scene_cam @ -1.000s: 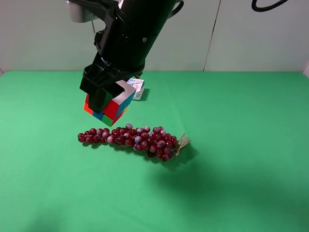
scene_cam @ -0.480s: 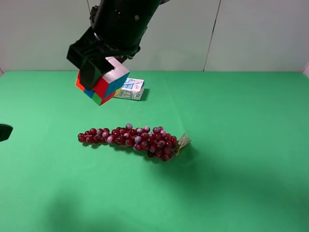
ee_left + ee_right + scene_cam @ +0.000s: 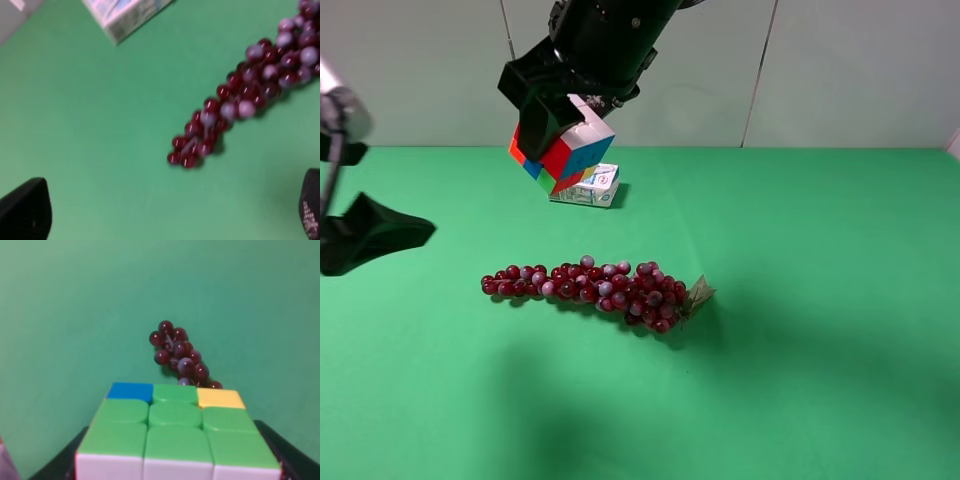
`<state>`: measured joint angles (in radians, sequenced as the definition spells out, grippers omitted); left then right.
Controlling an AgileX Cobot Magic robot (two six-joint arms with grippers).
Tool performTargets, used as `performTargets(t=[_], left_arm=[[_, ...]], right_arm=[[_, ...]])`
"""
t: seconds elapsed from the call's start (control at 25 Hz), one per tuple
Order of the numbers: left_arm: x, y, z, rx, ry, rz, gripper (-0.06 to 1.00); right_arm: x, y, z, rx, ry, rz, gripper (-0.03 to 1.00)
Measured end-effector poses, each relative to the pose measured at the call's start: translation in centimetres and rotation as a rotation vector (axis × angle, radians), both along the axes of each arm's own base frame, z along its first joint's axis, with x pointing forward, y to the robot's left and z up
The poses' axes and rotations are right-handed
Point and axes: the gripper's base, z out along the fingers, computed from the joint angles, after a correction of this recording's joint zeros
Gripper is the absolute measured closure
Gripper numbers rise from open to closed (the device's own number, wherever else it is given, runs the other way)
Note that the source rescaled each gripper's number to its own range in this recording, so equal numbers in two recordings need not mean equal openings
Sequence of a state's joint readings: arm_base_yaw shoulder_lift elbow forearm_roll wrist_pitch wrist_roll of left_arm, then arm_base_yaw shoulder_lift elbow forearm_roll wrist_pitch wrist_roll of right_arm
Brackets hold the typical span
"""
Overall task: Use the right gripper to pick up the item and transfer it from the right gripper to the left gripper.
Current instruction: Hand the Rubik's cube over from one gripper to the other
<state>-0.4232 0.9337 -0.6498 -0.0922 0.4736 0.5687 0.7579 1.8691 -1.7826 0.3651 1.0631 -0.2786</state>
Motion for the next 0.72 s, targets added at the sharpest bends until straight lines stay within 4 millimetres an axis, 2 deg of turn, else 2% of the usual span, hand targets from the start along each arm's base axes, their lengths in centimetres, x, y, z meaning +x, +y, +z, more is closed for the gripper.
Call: performTargets(t=[0.4,0.72], left_arm=[[2.1,-4.0,-1.9,0.046,-0.069,-0.046,-0.03],[3.9,-7.2,-1.1,0.039,-0.152,-0.127,-0.02]], right_arm=[[2.1,-2.2,0.2,0.054,0.063,-0.09,0.94],[2.2,-2.3,0.2,0.062,0.081,-0.092,0.94]])
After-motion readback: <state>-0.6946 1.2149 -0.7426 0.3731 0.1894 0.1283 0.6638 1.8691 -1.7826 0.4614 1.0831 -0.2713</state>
